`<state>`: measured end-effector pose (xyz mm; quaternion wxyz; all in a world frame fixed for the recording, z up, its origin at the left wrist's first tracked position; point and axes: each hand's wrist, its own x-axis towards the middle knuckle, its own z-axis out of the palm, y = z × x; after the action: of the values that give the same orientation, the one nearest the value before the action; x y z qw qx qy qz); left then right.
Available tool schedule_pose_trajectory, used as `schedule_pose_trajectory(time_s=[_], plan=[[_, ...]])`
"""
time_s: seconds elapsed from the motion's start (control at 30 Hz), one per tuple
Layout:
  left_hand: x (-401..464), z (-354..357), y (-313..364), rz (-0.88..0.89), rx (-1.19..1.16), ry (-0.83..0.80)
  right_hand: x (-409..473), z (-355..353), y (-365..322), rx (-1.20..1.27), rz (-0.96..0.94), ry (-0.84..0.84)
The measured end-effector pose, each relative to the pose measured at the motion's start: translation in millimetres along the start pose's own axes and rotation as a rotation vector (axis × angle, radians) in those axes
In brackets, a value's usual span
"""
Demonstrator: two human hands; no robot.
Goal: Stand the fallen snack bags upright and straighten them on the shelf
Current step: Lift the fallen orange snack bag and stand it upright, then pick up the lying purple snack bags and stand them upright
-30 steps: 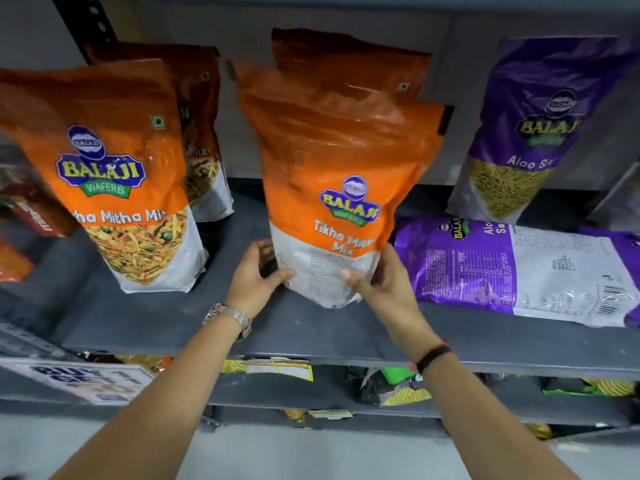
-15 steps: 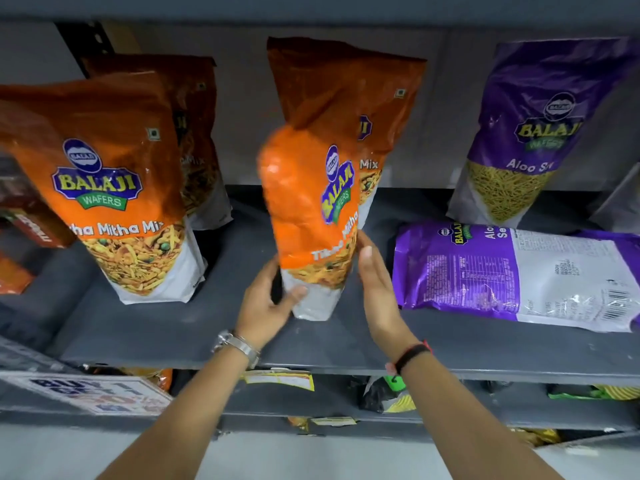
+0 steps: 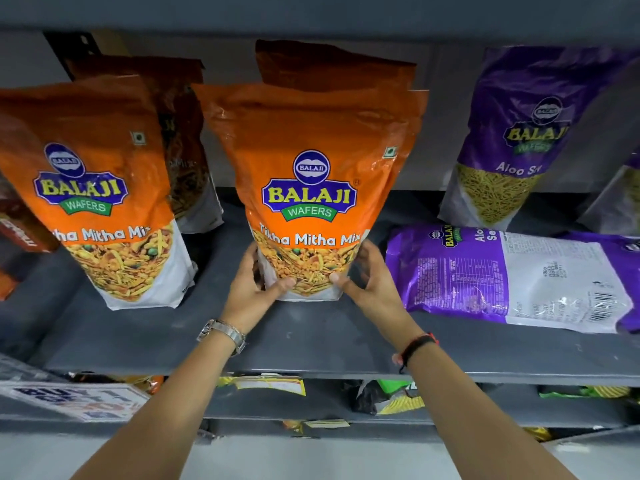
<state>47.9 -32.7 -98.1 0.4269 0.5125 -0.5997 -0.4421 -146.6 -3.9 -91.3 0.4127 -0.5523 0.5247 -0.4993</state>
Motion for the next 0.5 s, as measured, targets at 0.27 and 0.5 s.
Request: schedule_pose_trajectory(time_s=[0.27, 0.5], plan=[[-38, 42, 25, 0.543, 0.435, 0.464, -5, -48, -29, -0.180, -0.056, 0.057], [-56, 167, 50, 0.198, 0.404, -0.038, 1, -232, -52, -0.725, -0.011, 0.055]])
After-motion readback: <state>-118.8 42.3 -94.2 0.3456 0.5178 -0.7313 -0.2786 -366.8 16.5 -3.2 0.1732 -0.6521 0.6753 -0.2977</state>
